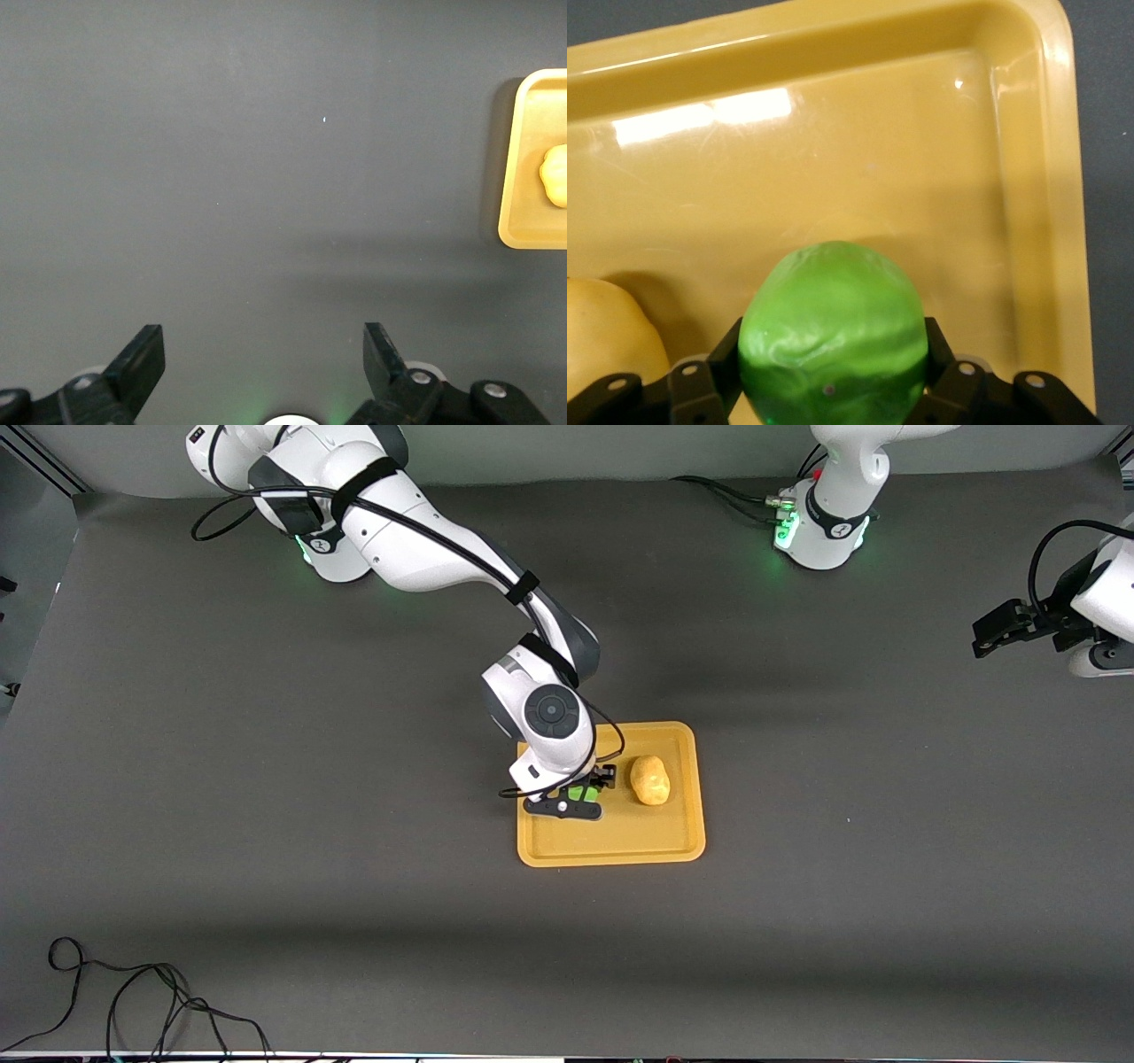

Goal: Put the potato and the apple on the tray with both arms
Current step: 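Lower the apple beside the potato and open the right gripper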

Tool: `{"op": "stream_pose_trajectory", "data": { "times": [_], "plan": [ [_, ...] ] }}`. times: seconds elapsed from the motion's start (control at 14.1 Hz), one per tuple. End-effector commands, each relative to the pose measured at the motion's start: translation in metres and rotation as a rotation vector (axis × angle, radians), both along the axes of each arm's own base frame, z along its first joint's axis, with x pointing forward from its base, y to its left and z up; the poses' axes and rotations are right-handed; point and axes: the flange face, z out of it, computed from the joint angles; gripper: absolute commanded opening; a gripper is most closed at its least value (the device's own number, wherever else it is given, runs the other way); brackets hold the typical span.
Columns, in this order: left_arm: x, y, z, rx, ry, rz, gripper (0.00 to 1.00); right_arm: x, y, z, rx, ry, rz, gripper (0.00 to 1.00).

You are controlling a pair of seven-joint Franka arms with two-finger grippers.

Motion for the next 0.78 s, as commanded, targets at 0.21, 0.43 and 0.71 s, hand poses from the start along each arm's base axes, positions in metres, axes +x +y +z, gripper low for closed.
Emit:
{"op": "stream_pose_trajectory", "data": {
  "times": [0.21,0.43,0.71],
  "plan": [
    [-0.0041,-0.0029,0.0020,-0.006,-0.007,-0.002,1.00,-0.0014,0.0035,-0.0025,-0.011,-0.017,-0.038,0.48],
    [-0.0039,-0.0021,0.0021,-0.006,-0.008,-0.001,1.00,-0.0013,0.0036,-0.0014,-0.011,-0.019,-0.041,0.71],
    [-0.0039,-0.0029,0.0021,-0.006,-0.008,-0.002,1.00,-0.0012,0.0038,-0.0002,-0.009,-0.019,-0.043,0.78]
  ]
}}
